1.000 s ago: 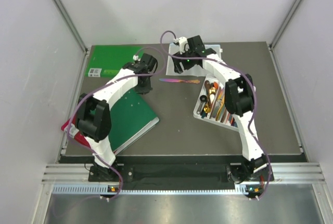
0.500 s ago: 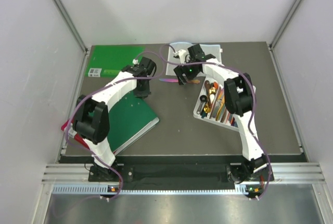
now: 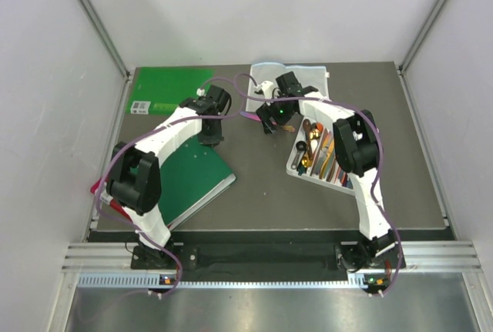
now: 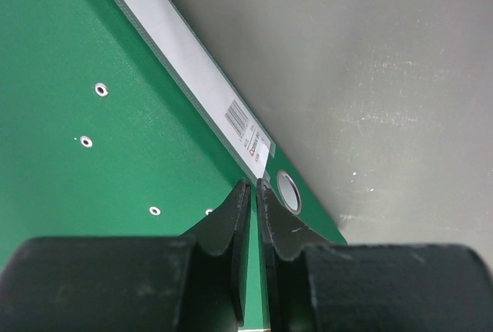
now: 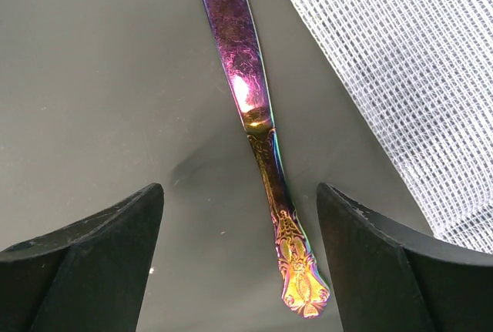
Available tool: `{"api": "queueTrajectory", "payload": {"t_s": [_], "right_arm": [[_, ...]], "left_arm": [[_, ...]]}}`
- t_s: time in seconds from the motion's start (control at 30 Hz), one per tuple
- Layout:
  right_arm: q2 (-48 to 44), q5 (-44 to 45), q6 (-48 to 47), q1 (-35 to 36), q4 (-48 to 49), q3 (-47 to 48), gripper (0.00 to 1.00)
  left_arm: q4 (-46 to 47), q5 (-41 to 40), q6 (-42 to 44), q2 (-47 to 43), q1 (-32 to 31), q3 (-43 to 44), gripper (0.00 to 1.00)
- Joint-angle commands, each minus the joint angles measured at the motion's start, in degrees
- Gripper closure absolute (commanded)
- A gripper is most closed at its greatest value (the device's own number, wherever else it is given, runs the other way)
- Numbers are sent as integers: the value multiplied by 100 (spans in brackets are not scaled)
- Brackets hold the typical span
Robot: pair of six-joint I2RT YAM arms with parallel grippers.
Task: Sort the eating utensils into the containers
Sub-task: Move the knife to the center of the board.
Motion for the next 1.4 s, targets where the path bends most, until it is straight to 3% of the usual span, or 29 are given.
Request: {"api": "queueTrajectory", "payload": {"t_s": [0.0,0.17,0.2,0.43,0.47,0.5,0.77,0.9,0.97,1.37], "right_arm": [[-149,-75,-75,39,110,-7,23],[-150,-109,-84,75,145,-209,35],[-115,-162,-84,83,93,-209,47],[-18,-426,197,224,-408,-174,78],[-70,-435,206,250,-583,-174,85],[-88,-365,241,259,-689,-174,100],[-623,-452,575,496,-1094,-867,100],[-922,-400,768,567,-664,-1290,60],[-1037,-269,821,584,-506,-1291,53],[-97,461,760,786,-629,36,54]], "left_arm": [[-3,-31,-25,-216,1,-42,87],[6,-5,-34,-198,-8,-24,87],[6,-31,-34,-207,1,-24,87],[-38,-75,-25,-190,-8,177,87],[-47,-84,-34,-181,-8,221,87],[-56,-92,-25,-137,1,335,87],[-56,-101,-51,-31,1,529,87],[-38,-101,-51,-58,-8,468,87],[-29,-93,-60,-84,1,442,87],[-21,-154,-78,-172,1,327,87]]}}
